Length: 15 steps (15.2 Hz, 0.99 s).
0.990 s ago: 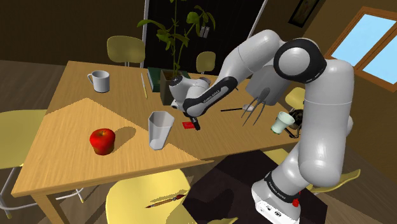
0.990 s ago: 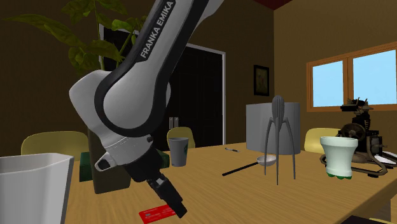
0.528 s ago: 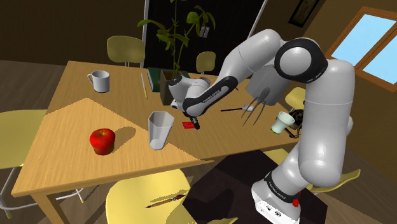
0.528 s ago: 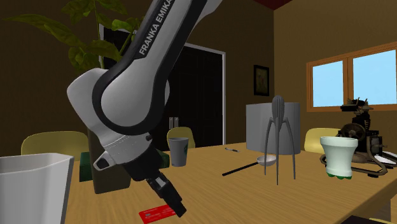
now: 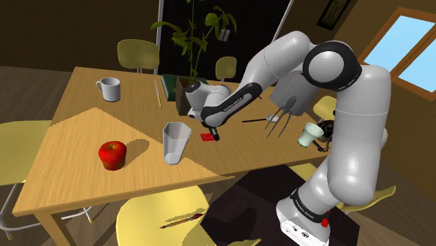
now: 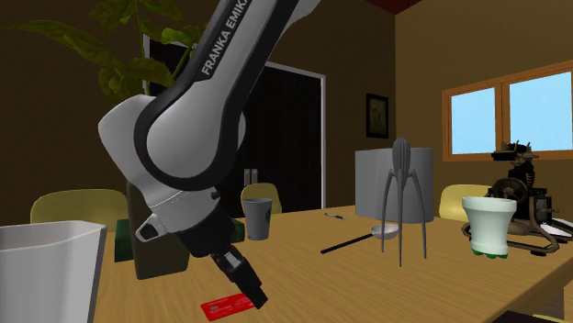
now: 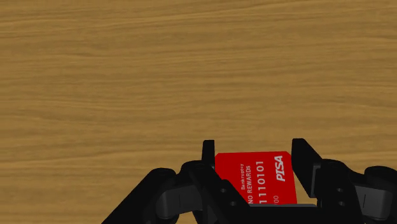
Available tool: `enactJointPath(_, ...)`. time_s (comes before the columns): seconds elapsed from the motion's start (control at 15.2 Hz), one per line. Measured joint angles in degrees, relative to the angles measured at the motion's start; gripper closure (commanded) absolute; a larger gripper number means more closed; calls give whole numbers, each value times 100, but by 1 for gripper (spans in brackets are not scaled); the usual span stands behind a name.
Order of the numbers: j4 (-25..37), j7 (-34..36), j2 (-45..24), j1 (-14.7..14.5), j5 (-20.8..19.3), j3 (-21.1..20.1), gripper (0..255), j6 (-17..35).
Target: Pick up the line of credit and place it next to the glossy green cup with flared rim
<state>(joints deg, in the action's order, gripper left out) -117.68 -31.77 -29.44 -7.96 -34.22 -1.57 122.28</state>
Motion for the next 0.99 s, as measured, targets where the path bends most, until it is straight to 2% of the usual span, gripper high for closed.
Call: enactJointPath(0.99,-108,-442,893,39,261,-91,255,-678)
